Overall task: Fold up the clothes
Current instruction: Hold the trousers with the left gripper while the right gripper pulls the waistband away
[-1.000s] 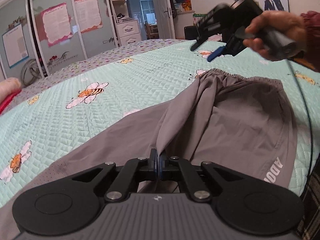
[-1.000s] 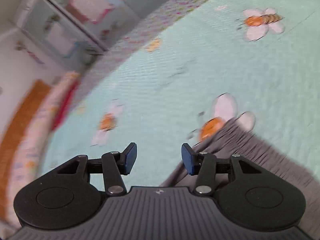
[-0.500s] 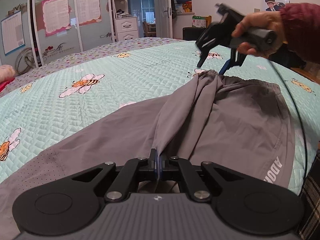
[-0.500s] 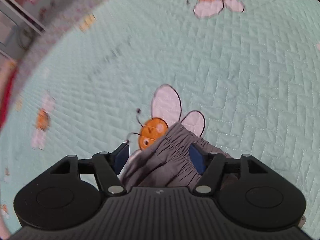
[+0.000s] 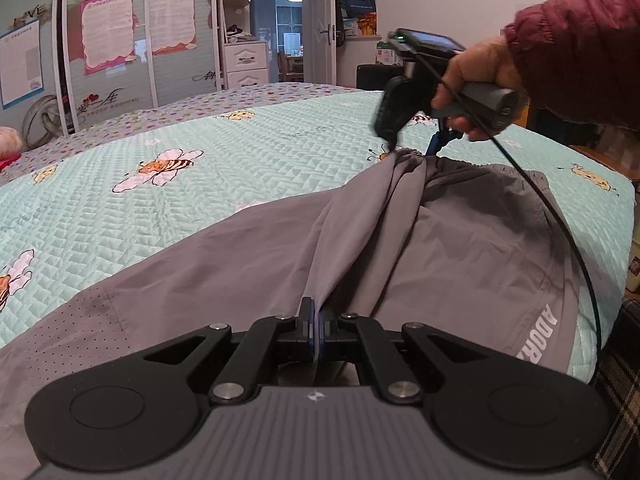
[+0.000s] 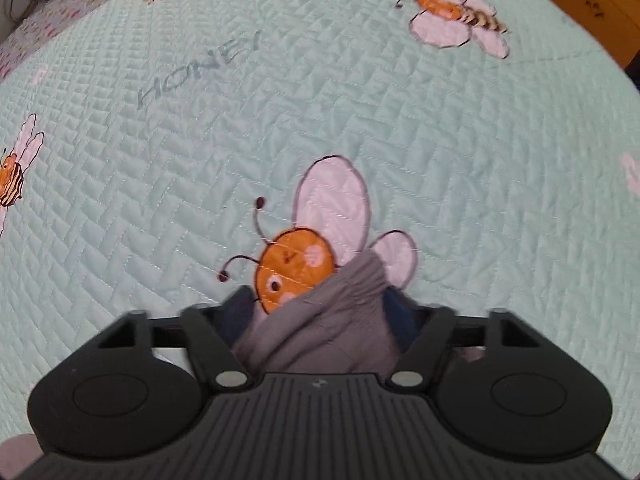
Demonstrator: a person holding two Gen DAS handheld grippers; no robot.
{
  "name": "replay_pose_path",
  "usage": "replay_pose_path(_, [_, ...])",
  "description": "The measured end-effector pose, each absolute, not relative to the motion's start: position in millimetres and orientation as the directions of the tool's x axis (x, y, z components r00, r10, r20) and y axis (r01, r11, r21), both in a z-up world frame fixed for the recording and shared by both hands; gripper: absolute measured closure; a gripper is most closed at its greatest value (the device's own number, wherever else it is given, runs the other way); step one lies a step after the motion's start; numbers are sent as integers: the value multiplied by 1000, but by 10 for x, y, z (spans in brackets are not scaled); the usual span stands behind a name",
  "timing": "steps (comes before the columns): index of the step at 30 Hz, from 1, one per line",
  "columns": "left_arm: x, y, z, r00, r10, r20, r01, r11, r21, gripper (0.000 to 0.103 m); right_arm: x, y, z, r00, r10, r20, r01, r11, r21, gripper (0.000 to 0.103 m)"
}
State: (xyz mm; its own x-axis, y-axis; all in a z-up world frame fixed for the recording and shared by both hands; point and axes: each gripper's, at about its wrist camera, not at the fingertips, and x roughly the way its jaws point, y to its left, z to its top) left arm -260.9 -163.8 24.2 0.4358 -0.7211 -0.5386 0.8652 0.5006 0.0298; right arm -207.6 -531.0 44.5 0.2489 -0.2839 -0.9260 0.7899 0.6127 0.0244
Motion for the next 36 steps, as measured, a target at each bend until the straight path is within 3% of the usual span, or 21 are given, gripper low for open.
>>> replay_pose_path(4, [-2661, -1645, 257, 450, -712, -539, 862, 503, 55, 102, -2271, -5345, 523, 317, -270, -909, 768, 635, 80, 71])
replay_pose_path(10, [-2745, -1589, 384, 494, -700, -515, 847, 520, 106, 102, -2794, -5300, 753, 533, -249, -809, 742, 597, 305, 82])
replay_pose_path(20, [-3008, -1240, 841, 443, -797, -411, 892, 436, 116, 102, -4411, -4999, 1026, 853, -204, -481, 517, 465, 719, 84])
replay_pose_path(23, [-3151, -1225, 735, 374, -800, -469, 925, 357, 129, 102, -4885, -4936, 743, 866, -202, -457, 499, 389, 774, 84])
replay_pose_path(27, [-3259, -1283, 473, 333, -763, -554, 941, 307, 143, 102, -5131, -4931, 240, 845, -203, -494, 534, 284, 797, 84])
replay_pose_path(32, [-3299, -1308, 351, 362, -733, -576, 932, 308, 193, 102, -5071, -4890, 46, 881, -174, -440, 472, 266, 840, 82])
replay_pose_path(35, [-3308, -1319, 351, 372, -725, -580, 928, 316, 199, 100, -5008, -4900, 117, 885, -181, -428, 464, 282, 840, 65])
replay_pose_path(36, [-3336, -1319, 352, 374, -722, -583, 927, 319, 200, 100, -5006, -4910, 136, 889, -186, -418, 456, 276, 846, 54])
